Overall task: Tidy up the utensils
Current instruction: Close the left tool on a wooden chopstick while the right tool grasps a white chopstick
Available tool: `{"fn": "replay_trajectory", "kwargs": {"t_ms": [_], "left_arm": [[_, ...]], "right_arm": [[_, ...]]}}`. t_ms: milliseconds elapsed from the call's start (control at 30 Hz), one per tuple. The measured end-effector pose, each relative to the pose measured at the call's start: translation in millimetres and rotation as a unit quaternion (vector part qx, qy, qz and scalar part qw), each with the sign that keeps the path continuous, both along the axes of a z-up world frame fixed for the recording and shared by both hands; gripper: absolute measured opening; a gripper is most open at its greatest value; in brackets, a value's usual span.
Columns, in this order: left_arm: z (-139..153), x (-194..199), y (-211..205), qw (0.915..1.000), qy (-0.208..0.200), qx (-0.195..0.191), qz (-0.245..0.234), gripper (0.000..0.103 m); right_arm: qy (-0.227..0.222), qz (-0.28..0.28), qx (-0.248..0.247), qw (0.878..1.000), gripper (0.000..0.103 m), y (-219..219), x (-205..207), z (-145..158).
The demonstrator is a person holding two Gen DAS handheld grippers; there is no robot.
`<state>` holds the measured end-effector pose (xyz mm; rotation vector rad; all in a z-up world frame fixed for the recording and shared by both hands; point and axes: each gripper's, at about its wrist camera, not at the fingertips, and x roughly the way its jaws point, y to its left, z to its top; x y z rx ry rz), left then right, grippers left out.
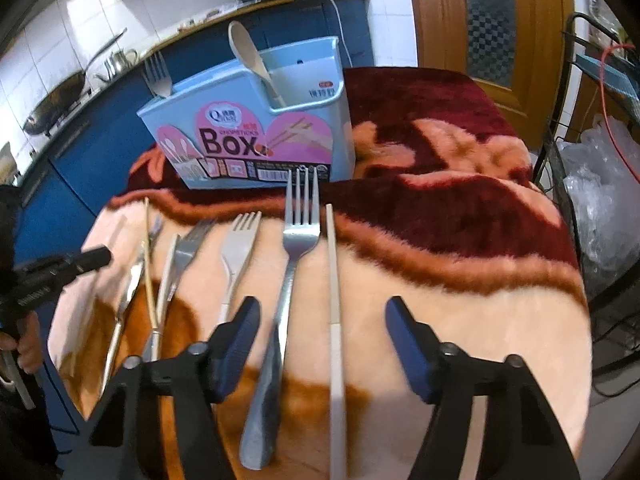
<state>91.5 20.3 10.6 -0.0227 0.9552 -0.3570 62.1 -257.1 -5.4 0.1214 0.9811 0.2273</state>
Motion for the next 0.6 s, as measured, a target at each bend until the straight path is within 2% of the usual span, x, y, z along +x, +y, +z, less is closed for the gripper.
{"fn": "replay_trajectory", "kwargs": {"t_ms": [367,600], "left_arm": [[27,-1,6,0.9975,-0.055,-0.043,0.014,0.004],[37,3,-6,0.9958,-0.077,-0.051,0.005,0.004]], "right_arm": [[0.03,0.027,-0.019,0.999,0.031,1,30,-3],[0.051,0.044,-0.039,0.997,0.026,9,49,-4]]}}
